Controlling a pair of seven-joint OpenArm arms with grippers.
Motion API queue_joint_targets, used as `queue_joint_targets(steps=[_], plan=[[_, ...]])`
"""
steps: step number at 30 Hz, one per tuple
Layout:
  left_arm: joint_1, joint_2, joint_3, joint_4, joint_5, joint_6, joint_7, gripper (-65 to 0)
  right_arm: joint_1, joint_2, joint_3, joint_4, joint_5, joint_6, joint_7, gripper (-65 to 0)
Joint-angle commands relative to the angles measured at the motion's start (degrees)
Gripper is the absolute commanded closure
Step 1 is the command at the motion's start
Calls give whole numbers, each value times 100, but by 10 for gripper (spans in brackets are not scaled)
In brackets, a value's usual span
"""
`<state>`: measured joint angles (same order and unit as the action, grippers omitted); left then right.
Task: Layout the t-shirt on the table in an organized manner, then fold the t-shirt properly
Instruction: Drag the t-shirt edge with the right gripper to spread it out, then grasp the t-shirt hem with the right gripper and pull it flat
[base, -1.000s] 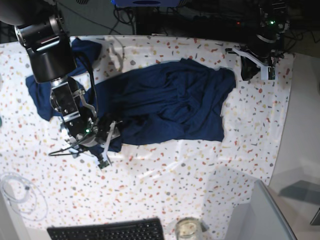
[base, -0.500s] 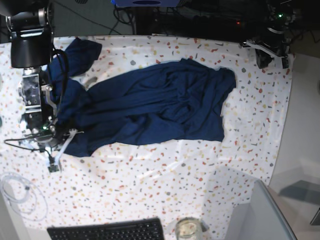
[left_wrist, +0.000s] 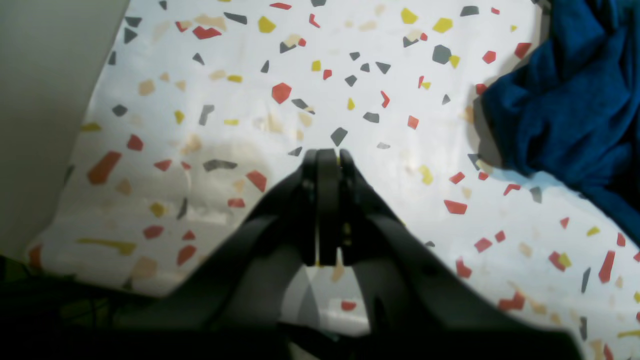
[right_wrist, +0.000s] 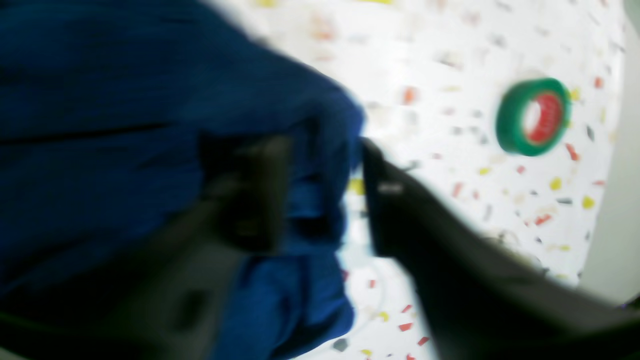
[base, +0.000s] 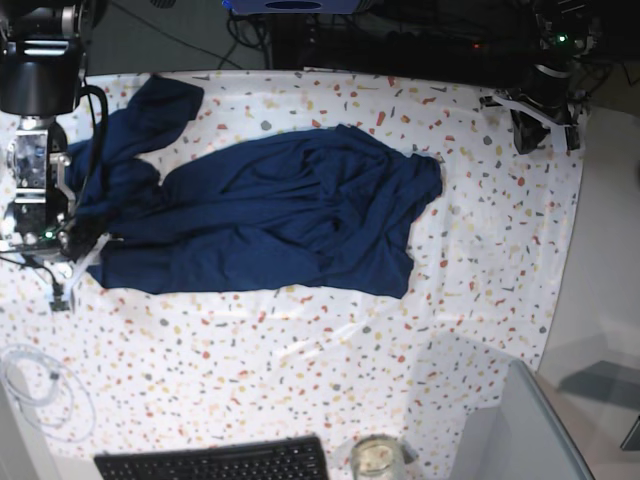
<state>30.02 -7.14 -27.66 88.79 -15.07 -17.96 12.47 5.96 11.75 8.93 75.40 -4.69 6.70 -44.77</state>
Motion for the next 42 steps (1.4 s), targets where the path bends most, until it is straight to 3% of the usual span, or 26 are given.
queue_joint_targets(steps=[1, 3, 6, 13, 17, 19, 24, 28, 32, 35, 42], plan=[[27, -64, -16, 136, -36, 7, -135, 0, 15, 104, 17, 386, -45, -24, 86, -342], [35, -64, -16, 180, -36, 7, -135, 0, -204, 78, -1, 913, -45, -24, 104, -386], [44, 41, 28, 285, -36, 7, -135, 0, -257, 43, -343, 1247, -45, -24, 113, -378], [0, 138, 115, 356, -36, 7, -135, 0, 297, 34, -950, 790, -45, -6, 403, -381], [-61, 138, 115, 356, -36, 7, -135, 0, 938, -80, -1688, -151, -28, -6, 649, -381], [-53, 138, 115, 356, -36, 7, -135, 0, 1334, -300, -1926, -819, -28, -6, 737, -381], [79, 111, 45, 329, -36, 7, -135, 0, 2169, -766, -2102, -2603, -28, -6, 1352, -383], [246, 85, -104, 329, -36, 7, -135, 0, 2530, -880, -2102, -3605, -45, -50, 1686, -381], [255, 129, -421, 259, -36, 7, -135, 0, 2459, -880, -2102, -3641, -45, -24, 1695, -377], [238, 94, -447, 127, -36, 7, -135, 0, 2222, -924, -2102, -3359, -45, -15, 1282, -377], [220, 94, -447, 39, -36, 7, -135, 0, 1246, -986, -2066, -1118, -45, -15, 886, -380]])
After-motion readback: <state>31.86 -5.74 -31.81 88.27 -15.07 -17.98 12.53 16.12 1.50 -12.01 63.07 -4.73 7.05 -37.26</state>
